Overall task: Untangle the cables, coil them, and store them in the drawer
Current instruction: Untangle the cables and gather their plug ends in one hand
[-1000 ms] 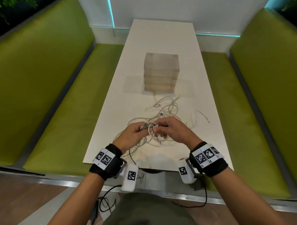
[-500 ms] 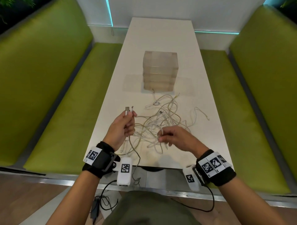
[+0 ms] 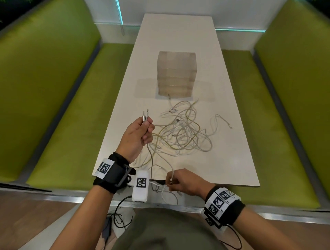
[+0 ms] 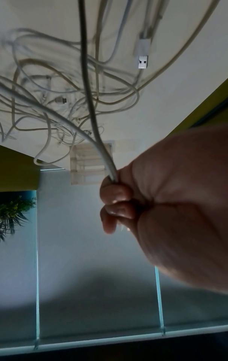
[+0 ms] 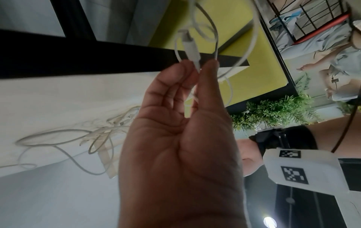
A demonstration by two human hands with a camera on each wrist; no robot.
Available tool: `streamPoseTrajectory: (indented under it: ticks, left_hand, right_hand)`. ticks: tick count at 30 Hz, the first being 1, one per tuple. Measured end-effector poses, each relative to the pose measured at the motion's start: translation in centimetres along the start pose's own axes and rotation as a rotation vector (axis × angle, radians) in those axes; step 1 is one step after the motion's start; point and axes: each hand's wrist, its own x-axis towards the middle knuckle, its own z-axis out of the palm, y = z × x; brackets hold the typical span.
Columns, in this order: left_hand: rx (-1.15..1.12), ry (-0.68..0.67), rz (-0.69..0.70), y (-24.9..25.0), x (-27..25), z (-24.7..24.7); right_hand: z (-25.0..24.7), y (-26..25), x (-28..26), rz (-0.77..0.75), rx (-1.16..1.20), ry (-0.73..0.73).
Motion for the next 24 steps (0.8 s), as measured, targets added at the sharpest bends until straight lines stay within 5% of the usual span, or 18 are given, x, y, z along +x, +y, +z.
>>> streamPoseTrajectory:
  ticks: [9,16,24]
  left_hand:
    - [-0.079,0.047,0.054,0.6,0.6,-0.9]
    - [-0.111,0.002,0.038,0.6,0.3,0.3]
    - [-0.066,-0.051,0.063,0.6,-0.1,0.0]
  right_hand:
    - [0.9,1.6,-0.9,0.071,0.058,-0.058]
    - [-0.4,0.2,0.5,0.051,0.407,0.322]
    - [-1.6,-1.3,2.9,-0.046,0.494,0.608]
